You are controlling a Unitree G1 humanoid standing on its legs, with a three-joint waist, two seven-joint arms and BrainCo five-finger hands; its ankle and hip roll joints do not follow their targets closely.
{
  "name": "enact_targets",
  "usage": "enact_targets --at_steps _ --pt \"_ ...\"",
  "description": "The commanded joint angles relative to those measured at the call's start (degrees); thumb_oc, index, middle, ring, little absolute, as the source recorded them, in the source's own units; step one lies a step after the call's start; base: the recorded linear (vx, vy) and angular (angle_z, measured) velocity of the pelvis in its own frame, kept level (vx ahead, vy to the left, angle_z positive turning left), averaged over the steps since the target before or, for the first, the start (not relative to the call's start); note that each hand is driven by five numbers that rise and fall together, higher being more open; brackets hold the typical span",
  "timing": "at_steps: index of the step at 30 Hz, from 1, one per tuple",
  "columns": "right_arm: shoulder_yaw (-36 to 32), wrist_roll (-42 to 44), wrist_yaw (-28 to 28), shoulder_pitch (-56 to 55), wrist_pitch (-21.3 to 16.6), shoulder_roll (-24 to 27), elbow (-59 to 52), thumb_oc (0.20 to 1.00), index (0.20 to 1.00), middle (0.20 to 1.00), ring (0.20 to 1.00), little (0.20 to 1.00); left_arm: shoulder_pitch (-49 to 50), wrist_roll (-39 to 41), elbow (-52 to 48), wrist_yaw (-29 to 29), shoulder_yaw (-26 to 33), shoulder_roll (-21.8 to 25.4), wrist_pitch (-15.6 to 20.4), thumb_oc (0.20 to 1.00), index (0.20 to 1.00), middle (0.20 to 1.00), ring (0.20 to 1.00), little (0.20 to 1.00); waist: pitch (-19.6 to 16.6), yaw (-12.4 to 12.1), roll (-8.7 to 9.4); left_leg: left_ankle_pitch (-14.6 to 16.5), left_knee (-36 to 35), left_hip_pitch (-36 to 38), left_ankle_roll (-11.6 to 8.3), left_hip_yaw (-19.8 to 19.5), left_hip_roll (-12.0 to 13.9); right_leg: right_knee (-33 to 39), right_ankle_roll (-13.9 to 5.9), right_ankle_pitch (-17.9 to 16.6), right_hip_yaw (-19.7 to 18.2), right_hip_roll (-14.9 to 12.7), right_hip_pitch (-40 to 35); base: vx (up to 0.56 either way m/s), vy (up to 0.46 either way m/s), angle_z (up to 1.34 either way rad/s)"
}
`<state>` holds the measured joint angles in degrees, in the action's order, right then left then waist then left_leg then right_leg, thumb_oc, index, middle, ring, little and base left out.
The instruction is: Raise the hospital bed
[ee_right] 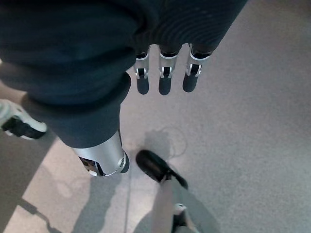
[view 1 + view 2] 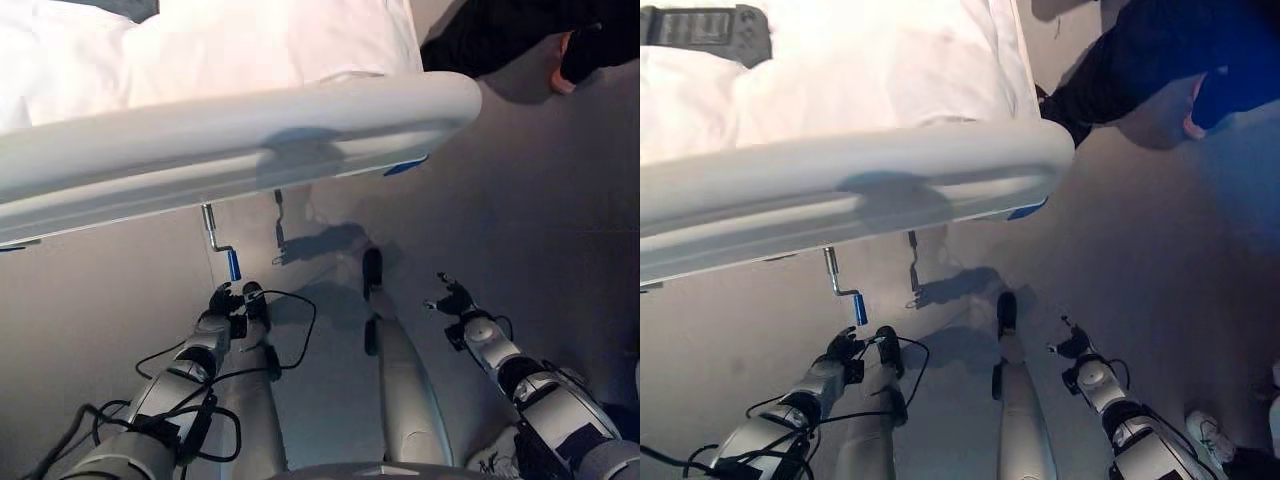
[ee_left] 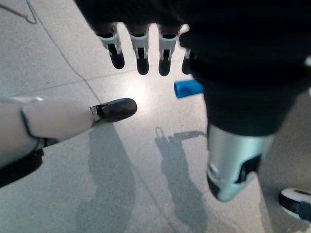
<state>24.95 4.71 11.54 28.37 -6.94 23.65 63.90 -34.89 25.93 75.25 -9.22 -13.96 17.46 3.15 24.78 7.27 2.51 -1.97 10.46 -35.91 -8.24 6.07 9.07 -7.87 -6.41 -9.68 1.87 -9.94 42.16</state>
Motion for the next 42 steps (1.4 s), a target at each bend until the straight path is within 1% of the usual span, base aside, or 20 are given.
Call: enact_targets --at_steps 1,11,14,15,16,18,19,20,28,33,42 --pt "1.63 1.57 1.62 -0.83 -1.08 2.46 -3.24 1.000 1.000 1.000 1.000 1.000 -0.91 2.45 0.95 -2.20 1.07 3.31 0.22 1.000 1.000 1.000 1.000 1.000 -1.19 0.14 1.88 0.01 5.87 -8.15 2.81 -2.27 -0.35 -0.60 -1.75 -0.73 -0.73 0.40 3.02 -0.04 -0.029 0.00" --pt "0.99 2.56 2.45 -1.30 -2.14 5.15 -9.38 1.000 1.000 1.000 1.000 1.000 -4.69 4.27 -1.77 -3.62 1.39 6.94 0.86 1.000 1.000 1.000 1.000 1.000 0.70 0.84 2.40 -0.94 6.84 -16.55 2.54 -3.61 -0.19 -0.99 -2.01 -1.54 -0.22 0.03 10.14 -0.01 -0.009 0.01" --pt "0.87 2.66 2.27 -1.66 -2.26 5.65 -10.34 1.000 1.000 1.000 1.000 1.000 -5.48 5.36 -2.75 -4.05 1.65 7.80 1.10 1.000 1.000 1.000 1.000 1.000 1.00 0.93 2.67 -0.97 7.05 -18.27 2.42 -3.55 0.02 -1.03 -2.05 -1.68 -0.22 0.03 11.68 0.00 0.000 0.00" --pt "0.85 2.89 2.10 -1.85 -2.34 5.85 -10.53 1.000 1.000 1.000 1.000 1.000 -6.10 6.57 -2.76 -4.22 2.03 8.77 1.21 1.000 1.000 1.000 1.000 1.000 1.21 0.95 2.97 -1.03 7.15 -19.21 2.44 -3.76 0.07 -0.95 -2.18 -1.95 -0.23 0.21 12.64 0.08 -0.008 0.00" --pt "0.90 2.89 2.09 -1.88 -2.31 5.82 -10.49 1.000 1.000 1.000 1.000 1.000 -6.05 6.57 -2.72 -4.20 2.02 8.77 1.19 1.000 1.000 1.000 1.000 1.000 0.78 0.65 2.69 0.76 7.17 -18.54 2.01 -4.14 0.46 -1.11 -2.53 -0.47 -0.28 0.63 12.07 0.08 -0.007 -0.01" --pt "0.77 2.79 1.94 -2.32 -2.36 6.11 -11.29 1.000 1.000 1.000 1.000 1.000 -6.27 7.47 -3.90 -4.29 2.10 8.81 1.43 1.000 1.000 1.000 1.000 1.000 0.86 0.62 2.88 0.34 6.71 -19.21 1.96 -4.06 0.41 -0.71 -2.55 -0.74 -0.11 0.50 12.70 0.00 -0.015 -0.01" --pt "0.72 2.79 1.95 -2.29 -2.38 6.14 -11.34 1.000 1.000 1.000 1.000 1.000 -6.33 7.47 -3.93 -4.30 2.10 8.82 1.45 1.000 1.000 1.000 1.000 1.000 1.25 0.93 3.14 -1.44 6.72 -19.95 2.40 -3.69 0.03 -0.57 -2.20 -2.21 -0.05 0.07 13.33 0.00 0.000 0.00" --pt "0.47 2.65 1.79 -2.76 -2.38 6.34 -11.84 1.000 1.000 1.000 1.000 1.000 -6.32 7.80 -3.93 -4.42 2.37 9.35 1.47 1.000 1.000 1.000 1.000 1.000 0.87 0.70 3.12 0.09 6.09 -19.51 1.94 -3.99 0.38 -0.53 -2.60 -0.88 -0.03 0.49 13.14 0.00 0.000 0.00" --pt "-0.17 2.70 1.58 -3.36 -2.64 7.07 -12.79 1.000 1.000 1.000 1.000 1.000 -6.02 8.30 -4.27 -4.73 2.49 9.60 1.62 1.000 1.000 1.000 1.000 1.000 0.71 0.63 3.11 -0.14 5.69 -20.27 1.97 -4.31 0.30 -0.41 -2.48 -0.97 0.00 0.56 14.14 0.01 -0.001 0.00" --pt "-0.74 3.10 1.18 -4.13 -3.01 7.00 -12.57 1.000 1.000 1.000 1.000 1.000 -4.28 9.80 -5.69 -4.82 3.14 9.26 2.42 1.000 1.000 1.000 1.000 1.000 0.22 0.50 2.58 -0.14 5.70 -20.49 1.81 -4.19 0.14 -0.65 -2.46 -0.71 -0.07 0.52 14.67 0.00 0.000 0.00" --pt "-0.66 3.11 0.63 -4.39 -3.11 6.87 -12.00 1.000 1.000 1.000 1.000 1.000 -3.96 9.92 -6.00 -4.70 2.56 9.41 2.47 1.000 1.000 1.000 1.000 1.000 -0.75 0.44 2.43 -0.34 5.41 -20.58 1.61 -4.35 0.14 -0.43 -2.44 -0.61 0.15 0.57 14.70 0.00 0.000 0.00"
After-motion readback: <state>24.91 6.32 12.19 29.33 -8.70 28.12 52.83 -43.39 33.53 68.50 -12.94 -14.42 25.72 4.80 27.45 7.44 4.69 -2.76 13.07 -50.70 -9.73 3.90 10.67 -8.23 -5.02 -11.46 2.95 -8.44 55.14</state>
